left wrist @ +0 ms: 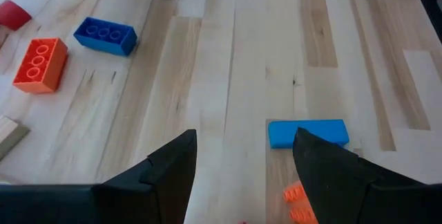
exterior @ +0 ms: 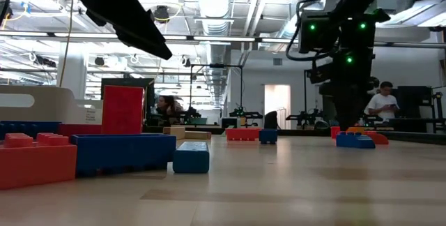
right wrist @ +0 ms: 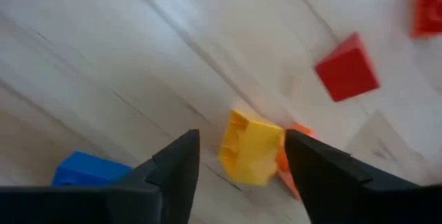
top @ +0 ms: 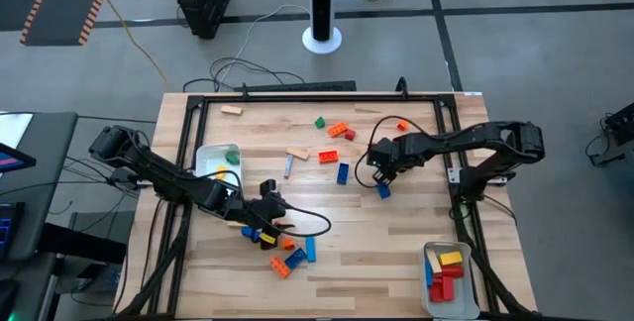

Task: Sort blocks by size
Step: Put the yellow small game piece into the white bin

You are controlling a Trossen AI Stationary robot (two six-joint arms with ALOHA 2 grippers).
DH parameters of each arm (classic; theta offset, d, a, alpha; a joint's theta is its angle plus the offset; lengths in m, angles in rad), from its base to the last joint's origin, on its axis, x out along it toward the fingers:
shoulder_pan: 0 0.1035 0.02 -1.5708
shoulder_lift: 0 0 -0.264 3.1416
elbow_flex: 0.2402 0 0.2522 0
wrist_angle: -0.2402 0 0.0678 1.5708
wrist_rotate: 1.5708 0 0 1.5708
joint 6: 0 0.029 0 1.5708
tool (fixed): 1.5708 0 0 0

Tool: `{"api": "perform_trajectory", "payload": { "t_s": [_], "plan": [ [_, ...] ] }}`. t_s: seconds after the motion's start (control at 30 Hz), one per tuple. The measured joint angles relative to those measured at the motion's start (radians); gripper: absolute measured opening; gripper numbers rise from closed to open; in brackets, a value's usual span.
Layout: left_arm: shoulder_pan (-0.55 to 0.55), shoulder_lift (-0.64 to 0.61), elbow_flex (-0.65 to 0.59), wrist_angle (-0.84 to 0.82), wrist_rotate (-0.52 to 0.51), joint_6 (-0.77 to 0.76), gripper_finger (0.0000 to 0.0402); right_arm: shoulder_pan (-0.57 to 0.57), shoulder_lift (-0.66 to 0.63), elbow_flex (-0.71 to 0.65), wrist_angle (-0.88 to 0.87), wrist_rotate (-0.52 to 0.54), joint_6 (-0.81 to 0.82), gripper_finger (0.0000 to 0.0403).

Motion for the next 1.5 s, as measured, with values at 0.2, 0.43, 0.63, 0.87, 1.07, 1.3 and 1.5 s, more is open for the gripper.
{"api": "perform_trajectory", "payload": {
  "t_s": [0.2,0.43,0.63,0.87,1.07,1.3,1.5],
  "plan": [
    [-0.003,0.000,0.000,-0.002,0.000,-0.002,0.0228,-0.046,0.001,-0.060,0.066,-0.055,-0.014,0.0182],
    [-0.002,0.000,0.000,-0.002,-0.002,0.020,0.0228,-0.036,0.000,-0.067,0.116,-0.020,-0.061,0.0112],
    [-0.002,0.000,0.000,-0.002,-0.011,0.031,0.0228,-0.040,0.000,-0.067,0.176,-0.021,-0.100,0.0095],
    [-0.002,0.000,0.000,-0.002,-0.041,0.040,0.0228,-0.013,0.000,-0.032,0.188,-0.022,-0.116,0.0095],
    [0.009,0.001,-0.082,0.157,-0.195,0.219,0.0228,0.057,0.000,0.030,0.357,-0.025,-0.180,0.0096],
    [0.071,0.001,-0.156,0.376,-0.212,0.429,0.0228,0.172,0.000,0.059,0.676,-0.062,-0.302,0.0098],
    [0.155,0.001,-0.161,0.475,-0.194,0.364,0.0228,0.277,0.000,0.060,0.854,-0.027,-0.436,0.0099]
  ]
}}
